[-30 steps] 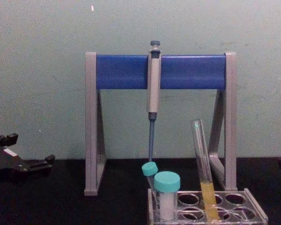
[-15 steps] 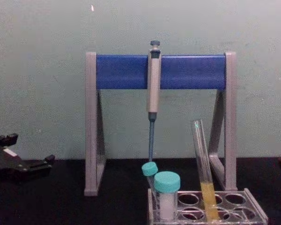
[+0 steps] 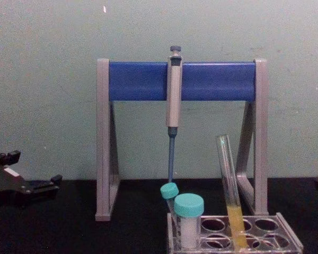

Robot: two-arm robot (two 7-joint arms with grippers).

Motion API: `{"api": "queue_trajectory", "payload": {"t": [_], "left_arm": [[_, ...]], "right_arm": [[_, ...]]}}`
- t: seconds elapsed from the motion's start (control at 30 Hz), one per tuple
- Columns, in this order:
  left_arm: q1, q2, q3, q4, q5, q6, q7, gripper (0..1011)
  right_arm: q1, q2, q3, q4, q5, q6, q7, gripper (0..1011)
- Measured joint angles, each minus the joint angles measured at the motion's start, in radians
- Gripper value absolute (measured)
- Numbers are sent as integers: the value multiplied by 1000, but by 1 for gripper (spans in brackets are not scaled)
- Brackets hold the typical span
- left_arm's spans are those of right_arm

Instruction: Pick up the test tube from the test tube rack, shake it, then place it back into the test tube rack.

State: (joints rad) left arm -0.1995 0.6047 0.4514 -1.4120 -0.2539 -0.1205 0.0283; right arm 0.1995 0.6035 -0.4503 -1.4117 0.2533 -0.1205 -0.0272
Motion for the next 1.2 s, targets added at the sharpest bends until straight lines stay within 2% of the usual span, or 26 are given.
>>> {"api": "queue_trajectory", "payload": {"t": [0.37,0.67,0.87,1.2], "left_arm": [[0,0,0,0,0,0,0,1001],[0,0,0,0,0,0,0,1001],[0,0,0,0,0,0,0,1001],[0,0,0,0,0,0,0,1001]], "right_arm": [[2,-20,24,16,-9,-17,46,1000],[-11,-29,51,13,3,-62,94,1000],[-23,-34,67,1,30,-124,159,1000],[-27,-40,75,-10,72,-183,270,1000]]}}
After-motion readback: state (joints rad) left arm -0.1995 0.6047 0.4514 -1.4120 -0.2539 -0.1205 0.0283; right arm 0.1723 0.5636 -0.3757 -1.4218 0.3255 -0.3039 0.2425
